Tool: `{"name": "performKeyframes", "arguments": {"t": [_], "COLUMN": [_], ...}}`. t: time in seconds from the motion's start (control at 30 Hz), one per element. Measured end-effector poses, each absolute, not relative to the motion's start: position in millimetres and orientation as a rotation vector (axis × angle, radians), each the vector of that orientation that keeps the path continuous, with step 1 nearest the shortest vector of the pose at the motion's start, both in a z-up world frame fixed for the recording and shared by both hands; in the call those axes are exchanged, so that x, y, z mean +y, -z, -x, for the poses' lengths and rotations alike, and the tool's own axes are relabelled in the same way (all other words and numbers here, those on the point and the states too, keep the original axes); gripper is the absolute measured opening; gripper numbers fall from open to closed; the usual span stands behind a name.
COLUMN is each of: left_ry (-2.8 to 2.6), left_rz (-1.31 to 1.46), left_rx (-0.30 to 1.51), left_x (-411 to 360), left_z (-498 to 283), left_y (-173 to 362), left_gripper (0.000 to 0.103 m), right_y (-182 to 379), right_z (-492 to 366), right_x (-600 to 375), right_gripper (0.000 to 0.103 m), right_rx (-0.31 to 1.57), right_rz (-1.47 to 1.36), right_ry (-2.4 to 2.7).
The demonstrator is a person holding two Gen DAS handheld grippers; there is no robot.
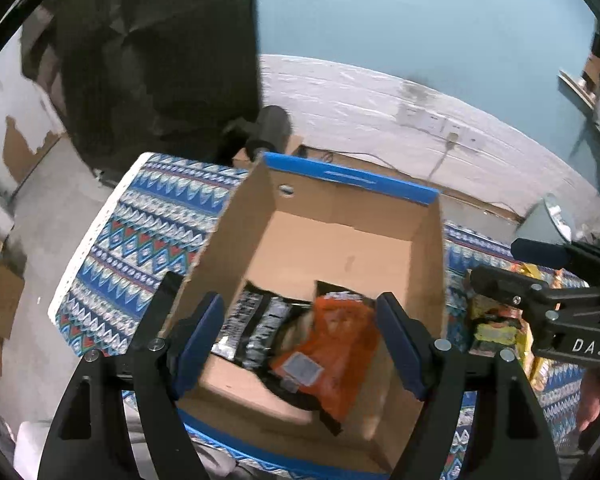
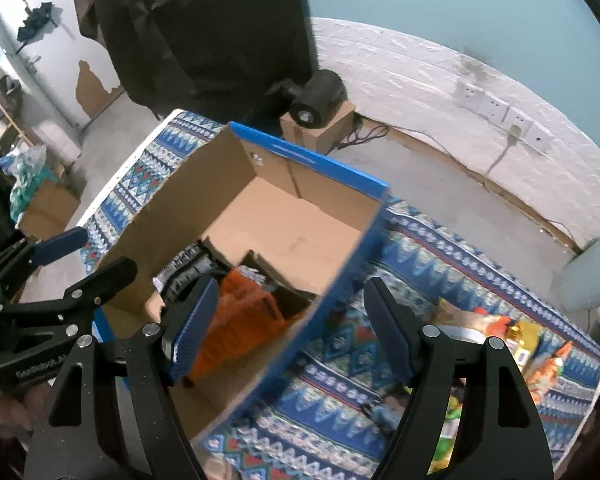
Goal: Organize snacks
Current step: 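Move both grippers back over the snack pile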
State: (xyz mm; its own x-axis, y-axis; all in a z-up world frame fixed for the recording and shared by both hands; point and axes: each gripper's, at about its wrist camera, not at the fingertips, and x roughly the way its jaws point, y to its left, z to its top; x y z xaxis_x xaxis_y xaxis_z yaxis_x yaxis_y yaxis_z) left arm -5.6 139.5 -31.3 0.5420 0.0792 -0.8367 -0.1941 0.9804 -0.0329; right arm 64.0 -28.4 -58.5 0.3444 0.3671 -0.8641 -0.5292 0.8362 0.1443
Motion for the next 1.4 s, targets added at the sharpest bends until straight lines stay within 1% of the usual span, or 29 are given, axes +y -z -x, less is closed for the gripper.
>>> {"name": "performKeyframes", "arguments": {"t": [0.2, 0.47, 0.83, 1.1, 1.4], "left_ry": [-0.069, 0.031, 0.153, 0.215, 0.266], "left_rz": [0.074, 0.024, 0.016, 0.001, -0.03], "left_rx": [0.975, 0.977, 1.074, 1.146, 1.236], "left_x": [101.9, 47.1, -12.7, -48.6, -73.1], "left_z": [4.4, -4.0, -18.5, -34.5, -50.1], "left_y": [30.8, 29.8, 53.8, 82.6, 120.0], "left_gripper": [0.079, 0.079, 0.079, 0.08, 0.08], "right_y": [52.1, 60.2, 75.4, 94.9, 133.2], "right_z": [-58.7, -54.1, -51.3, -60.0, -73.5], "right_x": [-82.3, -159.4, -247.2, -277.5, -290.3], "right_gripper": [0.076, 0.077, 0.077, 0.077, 0.077], "right_rx": [1.064, 1.093, 1.117, 1.125, 1.177], "right_rz": [0.18, 0.203, 0.147, 0.121, 0.124], "right_ry": [-0.538, -0.449, -0.369, -0.355, -0.355]}}
